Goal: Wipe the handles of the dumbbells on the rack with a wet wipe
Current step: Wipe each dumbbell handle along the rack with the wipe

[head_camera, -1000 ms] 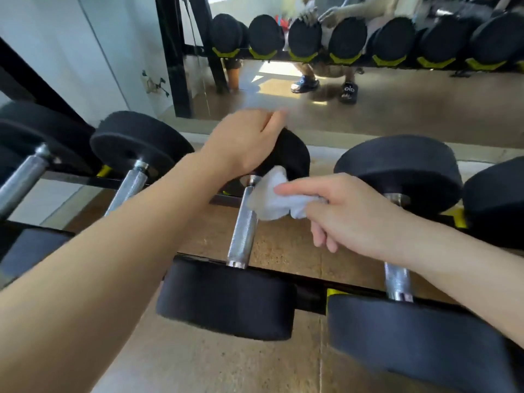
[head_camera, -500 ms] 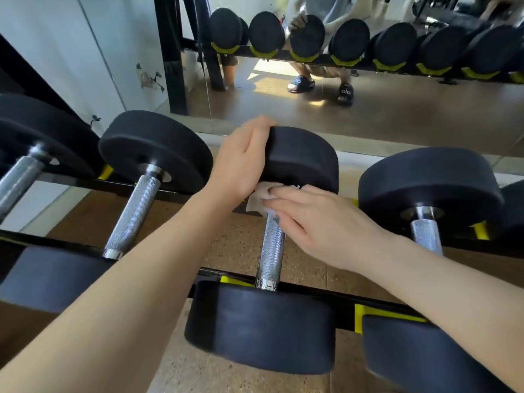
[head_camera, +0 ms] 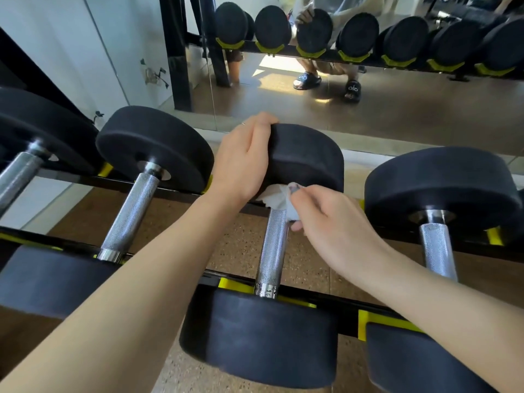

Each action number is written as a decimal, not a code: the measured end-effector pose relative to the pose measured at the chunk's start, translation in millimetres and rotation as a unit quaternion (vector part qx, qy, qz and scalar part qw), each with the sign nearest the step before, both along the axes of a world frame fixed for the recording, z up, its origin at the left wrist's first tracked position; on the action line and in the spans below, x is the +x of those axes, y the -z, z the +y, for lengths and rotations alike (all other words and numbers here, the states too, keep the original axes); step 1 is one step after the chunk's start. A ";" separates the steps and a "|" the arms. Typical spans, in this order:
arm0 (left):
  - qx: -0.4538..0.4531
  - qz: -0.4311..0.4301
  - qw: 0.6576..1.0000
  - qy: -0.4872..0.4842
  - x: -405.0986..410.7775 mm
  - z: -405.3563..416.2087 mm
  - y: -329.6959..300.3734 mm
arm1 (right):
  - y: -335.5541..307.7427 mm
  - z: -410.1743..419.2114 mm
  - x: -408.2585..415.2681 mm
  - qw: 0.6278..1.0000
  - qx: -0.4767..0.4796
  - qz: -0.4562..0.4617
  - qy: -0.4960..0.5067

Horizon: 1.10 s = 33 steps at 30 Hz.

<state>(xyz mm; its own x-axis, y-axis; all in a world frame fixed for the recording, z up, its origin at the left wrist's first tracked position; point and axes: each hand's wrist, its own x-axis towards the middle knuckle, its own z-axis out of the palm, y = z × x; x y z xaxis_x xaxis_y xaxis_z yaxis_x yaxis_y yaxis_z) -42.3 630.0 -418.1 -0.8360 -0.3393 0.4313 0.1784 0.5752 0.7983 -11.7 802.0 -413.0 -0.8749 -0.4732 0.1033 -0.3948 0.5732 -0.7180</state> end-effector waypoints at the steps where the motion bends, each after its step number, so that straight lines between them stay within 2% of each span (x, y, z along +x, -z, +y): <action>1: 0.001 -0.001 1.000 0.000 -0.2 0.9 0.2 | -0.6 -0.3 -0.8 1.000 -0.001 -0.004 0.010; 4: -0.001 0.001 1.000 -0.005 0.0 1.4 -0.2 | 3.3 -6.5 -13.6 0.998 0.035 -0.046 0.033; 6: -0.002 0.001 1.000 -0.008 0.0 1.2 -0.6 | 11.5 -13.3 -27.6 0.985 0.055 -0.164 0.017; 7: 0.000 0.001 1.000 -0.008 0.0 1.4 -0.7 | 15.4 -15.5 -32.3 0.967 0.005 -0.256 -0.009; 8: 0.003 0.000 1.000 -0.008 0.2 2.1 -0.5 | 17.3 -14.1 -33.2 0.931 -0.084 -0.354 -0.040; 9: 0.006 0.000 1.000 -0.008 0.2 2.3 -0.4 | 18.6 -11.8 -33.6 0.879 -0.187 -0.436 -0.057; 10: 0.007 0.001 1.000 -0.008 0.0 2.8 -0.1 | 18.6 -9.1 -35.2 0.832 -0.246 -0.494 -0.060; 12: 0.002 0.004 1.000 -0.010 0.2 2.9 0.0 | 13.6 -2.1 -31.6 0.796 -0.277 -0.533 -0.075; 18: -0.005 0.010 1.000 -0.007 0.1 2.6 -0.2 | 12.1 -6.2 -30.0 0.810 -0.253 -0.524 -0.069; 23: 0.007 0.023 1.000 -0.007 -2.6 0.8 2.2 | 20.0 0.4 -27.2 0.839 -0.242 -0.483 -0.063; 25: 0.010 0.028 1.000 -0.006 -3.5 -0.3 3.4 | 15.9 4.2 -23.2 0.870 -0.205 -0.444 -0.064; 26: 0.012 0.031 0.999 -0.005 -3.9 -0.9 4.2 | 13.2 5.0 -19.9 0.899 -0.170 -0.400 -0.061; 28: 0.013 0.031 0.999 -0.002 -3.9 -1.1 5.1 | 7.0 5.3 -9.5 0.972 -0.056 -0.221 -0.049; 29: 0.012 0.029 0.999 -0.002 -3.9 -1.1 5.6 | 5.7 5.6 -5.0 0.993 0.012 -0.106 -0.052; 31: 0.008 0.026 1.000 0.002 -4.4 -1.4 5.7 | 3.8 5.0 4.7 0.981 0.155 0.085 -0.076; 33: 0.009 0.031 0.999 0.009 -4.8 -2.2 5.4 | 1.2 5.1 11.6 0.955 0.220 0.173 -0.100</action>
